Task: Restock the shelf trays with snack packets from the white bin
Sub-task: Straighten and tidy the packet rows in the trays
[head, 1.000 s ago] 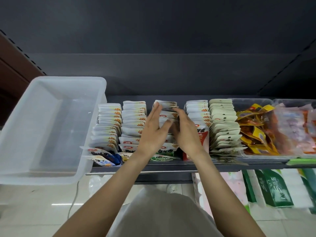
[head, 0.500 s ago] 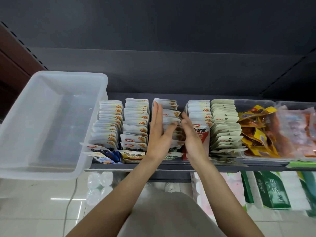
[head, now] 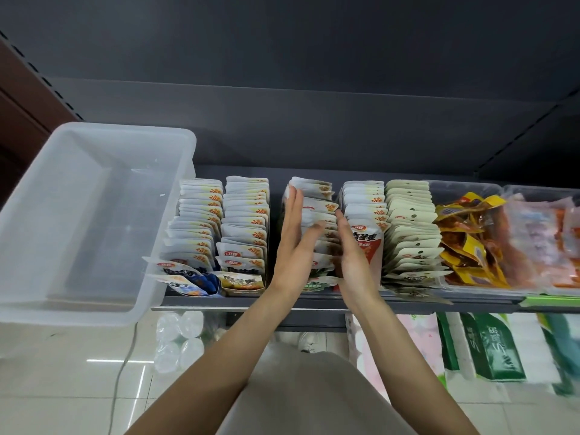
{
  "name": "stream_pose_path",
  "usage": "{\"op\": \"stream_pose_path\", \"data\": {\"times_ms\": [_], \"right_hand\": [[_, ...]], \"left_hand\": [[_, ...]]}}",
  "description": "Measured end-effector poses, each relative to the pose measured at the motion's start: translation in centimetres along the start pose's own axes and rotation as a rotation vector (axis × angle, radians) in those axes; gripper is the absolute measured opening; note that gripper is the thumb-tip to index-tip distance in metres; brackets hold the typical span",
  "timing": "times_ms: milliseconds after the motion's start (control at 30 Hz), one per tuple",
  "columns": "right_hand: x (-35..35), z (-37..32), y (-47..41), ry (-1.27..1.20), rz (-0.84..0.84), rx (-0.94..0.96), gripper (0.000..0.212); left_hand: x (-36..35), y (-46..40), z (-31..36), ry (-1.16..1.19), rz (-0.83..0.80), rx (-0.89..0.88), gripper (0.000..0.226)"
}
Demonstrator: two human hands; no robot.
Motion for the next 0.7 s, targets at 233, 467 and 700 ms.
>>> {"op": "stream_pose_path", "data": {"times_ms": [233,467,700], "right_hand": [[1.0,0.2,0.6,0.091,-0.020,-0.094,0.047],[2.0,-0.1,2.4,0.317,-0.079,-0.066,0.054],[0.7,0.4,2.7,0.140,-0.035,0.130,0.047]], "left_hand": [[0.5,0.5,-0.6,0.249,-0.003,0.109,0.060],[0.5,2.9,-1.8,0.172,-0.017,0.191,0.067],[-0.2,3.4,-2.0,0.212,0.040,-0.024,0.063]]}}
Point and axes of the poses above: each hand's wrist, its own y-axis away from the middle knuckle, its own x-axis out of the back of the hand, z = x × y, the point moved 2 cm from there along -y, towards the middle knuckle, and after that the axes turned 6 degrees about -z, right-handed, at the moved point
